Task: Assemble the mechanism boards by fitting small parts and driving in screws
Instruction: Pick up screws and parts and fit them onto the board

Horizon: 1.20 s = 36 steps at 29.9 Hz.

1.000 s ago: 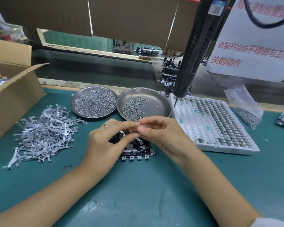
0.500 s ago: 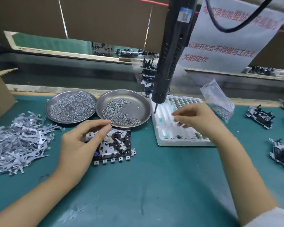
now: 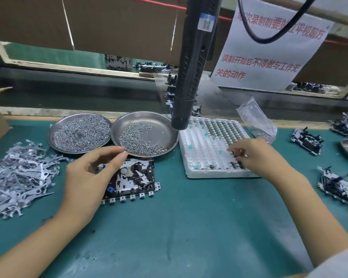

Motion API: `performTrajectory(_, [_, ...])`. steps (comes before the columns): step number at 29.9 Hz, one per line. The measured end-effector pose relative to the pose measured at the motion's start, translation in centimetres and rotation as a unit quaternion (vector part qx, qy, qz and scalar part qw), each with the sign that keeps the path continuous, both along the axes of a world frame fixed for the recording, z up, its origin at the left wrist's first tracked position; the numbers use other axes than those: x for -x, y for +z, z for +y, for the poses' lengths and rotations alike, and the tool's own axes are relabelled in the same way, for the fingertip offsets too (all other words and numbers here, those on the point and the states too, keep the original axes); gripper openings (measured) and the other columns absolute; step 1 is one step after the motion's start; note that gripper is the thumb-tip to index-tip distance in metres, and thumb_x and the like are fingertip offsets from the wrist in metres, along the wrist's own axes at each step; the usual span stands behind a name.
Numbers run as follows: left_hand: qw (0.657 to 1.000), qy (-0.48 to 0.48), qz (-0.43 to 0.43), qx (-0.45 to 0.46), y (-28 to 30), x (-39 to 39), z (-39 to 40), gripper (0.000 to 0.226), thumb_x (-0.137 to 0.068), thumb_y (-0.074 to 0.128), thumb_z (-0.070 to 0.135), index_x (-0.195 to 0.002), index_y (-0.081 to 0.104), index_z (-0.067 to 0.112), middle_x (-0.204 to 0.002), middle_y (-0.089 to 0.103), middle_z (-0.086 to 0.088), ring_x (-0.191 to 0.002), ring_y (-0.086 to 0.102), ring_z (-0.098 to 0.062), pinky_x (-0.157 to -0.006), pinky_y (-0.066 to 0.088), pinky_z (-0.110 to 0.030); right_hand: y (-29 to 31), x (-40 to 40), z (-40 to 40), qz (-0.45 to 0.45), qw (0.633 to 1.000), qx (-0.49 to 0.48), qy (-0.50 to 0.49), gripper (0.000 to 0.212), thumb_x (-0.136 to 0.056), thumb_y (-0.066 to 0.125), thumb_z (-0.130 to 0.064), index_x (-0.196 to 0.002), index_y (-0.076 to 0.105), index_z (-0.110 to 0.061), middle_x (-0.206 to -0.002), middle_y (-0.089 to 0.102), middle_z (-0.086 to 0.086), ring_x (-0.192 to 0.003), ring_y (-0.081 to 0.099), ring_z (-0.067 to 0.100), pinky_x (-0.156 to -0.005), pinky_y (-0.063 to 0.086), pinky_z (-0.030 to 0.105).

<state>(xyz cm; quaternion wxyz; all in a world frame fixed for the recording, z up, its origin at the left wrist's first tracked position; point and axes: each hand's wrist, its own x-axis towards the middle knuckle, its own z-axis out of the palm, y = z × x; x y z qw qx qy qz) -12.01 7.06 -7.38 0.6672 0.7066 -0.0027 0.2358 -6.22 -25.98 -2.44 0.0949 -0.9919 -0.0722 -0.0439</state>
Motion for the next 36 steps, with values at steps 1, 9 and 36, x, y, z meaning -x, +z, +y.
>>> performTrajectory(1, [1.000,-0.001,0.002,0.003,0.0,0.0,0.0,0.014,-0.076,0.072,0.016,-0.085,0.072,0.027,-0.080,0.072,0.013,-0.071,0.063,-0.002,-0.061,0.053,-0.017,0.0,0.0,0.2,-0.005,1.000,0.025,0.000,0.039,-0.080,0.057,0.007,-0.108,0.069,-0.017,-0.083,0.060,-0.005,-0.084,0.056,0.022,-0.075,0.049,0.034])
performTrajectory(9, [1.000,-0.007,-0.008,-0.012,0.3,0.2,-0.2,0.015,-0.068,0.072,0.025,-0.083,0.071,0.030,-0.080,0.072,0.020,-0.073,0.064,0.004,-0.073,0.049,-0.010,-0.2,0.7,0.9,-0.037,0.988,0.148,-0.014,0.024,-0.079,0.051,0.003,-0.090,0.066,-0.011,-0.088,0.059,0.003,-0.087,0.056,0.031,-0.062,0.040,0.032])
performTrajectory(36, [0.994,-0.084,-0.022,-0.072,-0.4,0.2,0.0,0.019,-0.075,0.070,0.025,-0.093,0.071,0.032,-0.084,0.072,0.013,-0.080,0.067,-0.002,-0.070,0.048,-0.009,-2.6,3.6,16.3,0.161,0.743,-0.645,0.076,0.018,-0.075,0.075,-0.002,-0.090,0.075,-0.011,-0.083,0.075,0.008,-0.078,0.072,0.016,-0.070,0.053,0.018])
